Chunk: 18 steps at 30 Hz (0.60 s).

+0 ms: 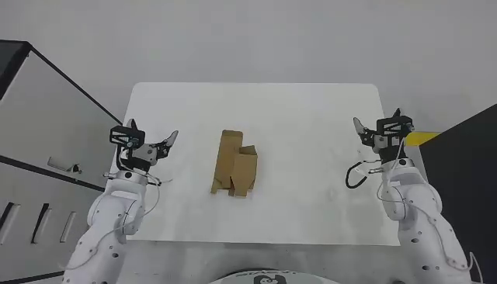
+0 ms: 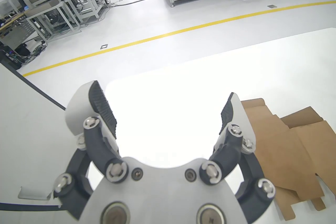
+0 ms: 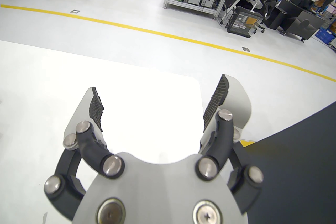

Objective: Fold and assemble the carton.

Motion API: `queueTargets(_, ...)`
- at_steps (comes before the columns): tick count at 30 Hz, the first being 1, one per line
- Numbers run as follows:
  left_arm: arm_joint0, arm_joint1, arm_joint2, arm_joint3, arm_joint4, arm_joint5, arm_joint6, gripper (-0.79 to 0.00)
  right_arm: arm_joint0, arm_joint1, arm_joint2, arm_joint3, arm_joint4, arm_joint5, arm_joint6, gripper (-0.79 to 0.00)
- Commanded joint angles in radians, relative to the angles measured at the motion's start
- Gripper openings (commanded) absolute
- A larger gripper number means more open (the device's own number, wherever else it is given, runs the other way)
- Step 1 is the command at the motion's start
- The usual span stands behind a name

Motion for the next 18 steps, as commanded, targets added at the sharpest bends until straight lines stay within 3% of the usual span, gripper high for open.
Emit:
queueTargets(1, 0.0, 0.0, 0.0, 0.0, 0.004, -0.001, 0.001, 0.0, 0.0, 0.0, 0.0, 0.0, 0.0, 0.0, 0.0, 0.0)
queueTargets(5, 0.042, 0.003, 0.036, -0.017, 0.12, -0.04, 0.045, 0.0, 0.0, 0.0, 0.0, 0.0, 0.0, 0.0, 0.0, 0.0)
queueTargets(10, 0.071, -0.002, 0.106, -0.033, 0.291, 0.035, 0.049, 0.0, 0.0, 0.0, 0.0, 0.0, 0.0, 0.0, 0.0, 0.0)
queueTargets(18, 0.068, 0.0, 0.11, -0.03, 0.311, 0.016, 0.055, 0.0, 0.0, 0.0, 0.0, 0.0, 0.0, 0.0, 0.0, 0.0)
